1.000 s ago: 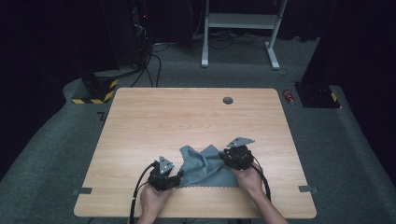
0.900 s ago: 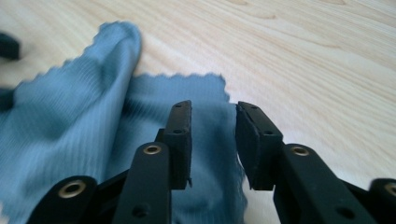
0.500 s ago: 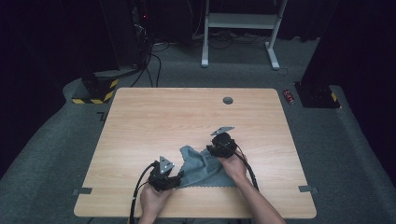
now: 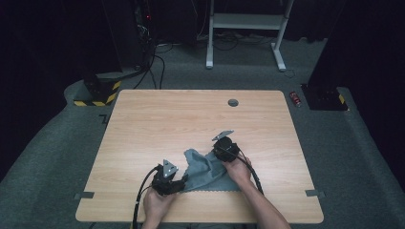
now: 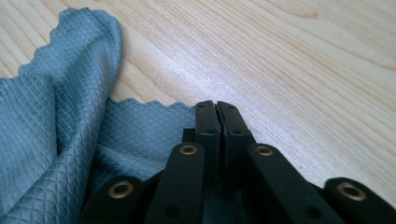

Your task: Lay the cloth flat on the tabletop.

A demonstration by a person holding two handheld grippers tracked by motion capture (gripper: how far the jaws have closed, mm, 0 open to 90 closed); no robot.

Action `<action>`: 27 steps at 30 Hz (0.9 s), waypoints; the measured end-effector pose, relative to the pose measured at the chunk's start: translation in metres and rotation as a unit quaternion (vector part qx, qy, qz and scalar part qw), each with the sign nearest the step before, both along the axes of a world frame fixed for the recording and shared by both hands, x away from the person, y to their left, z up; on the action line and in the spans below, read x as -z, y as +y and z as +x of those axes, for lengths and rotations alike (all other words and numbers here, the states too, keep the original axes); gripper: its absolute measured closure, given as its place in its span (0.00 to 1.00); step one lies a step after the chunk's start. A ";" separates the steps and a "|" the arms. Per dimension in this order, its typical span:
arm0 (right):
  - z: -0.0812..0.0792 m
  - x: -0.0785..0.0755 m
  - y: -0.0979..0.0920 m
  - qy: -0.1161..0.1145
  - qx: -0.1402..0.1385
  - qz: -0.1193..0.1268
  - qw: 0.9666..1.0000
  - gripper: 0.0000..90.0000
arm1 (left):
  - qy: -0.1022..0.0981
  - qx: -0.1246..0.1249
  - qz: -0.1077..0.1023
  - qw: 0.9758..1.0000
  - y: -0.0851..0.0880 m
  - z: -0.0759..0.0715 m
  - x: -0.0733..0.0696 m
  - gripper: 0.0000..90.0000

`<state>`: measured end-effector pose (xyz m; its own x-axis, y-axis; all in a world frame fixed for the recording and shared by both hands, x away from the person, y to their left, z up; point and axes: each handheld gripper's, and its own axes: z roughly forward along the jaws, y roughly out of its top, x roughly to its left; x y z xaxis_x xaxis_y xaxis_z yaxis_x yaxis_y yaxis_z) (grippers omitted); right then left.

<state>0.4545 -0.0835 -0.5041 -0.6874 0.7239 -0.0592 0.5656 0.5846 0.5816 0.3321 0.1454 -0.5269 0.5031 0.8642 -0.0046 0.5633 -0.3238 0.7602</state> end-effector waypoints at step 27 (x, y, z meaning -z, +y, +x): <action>0.016 -0.016 -0.051 -0.015 0.071 0.016 0.997 0.71 | 0.000 -0.001 0.002 1.000 0.000 0.000 0.000 0.41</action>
<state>0.4708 -0.1344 -0.4882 -0.5755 0.8161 -0.0528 0.6243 0.4802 0.6162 0.3323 0.1457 -0.5268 0.5016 0.8651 -0.0011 0.5643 -0.3262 0.7584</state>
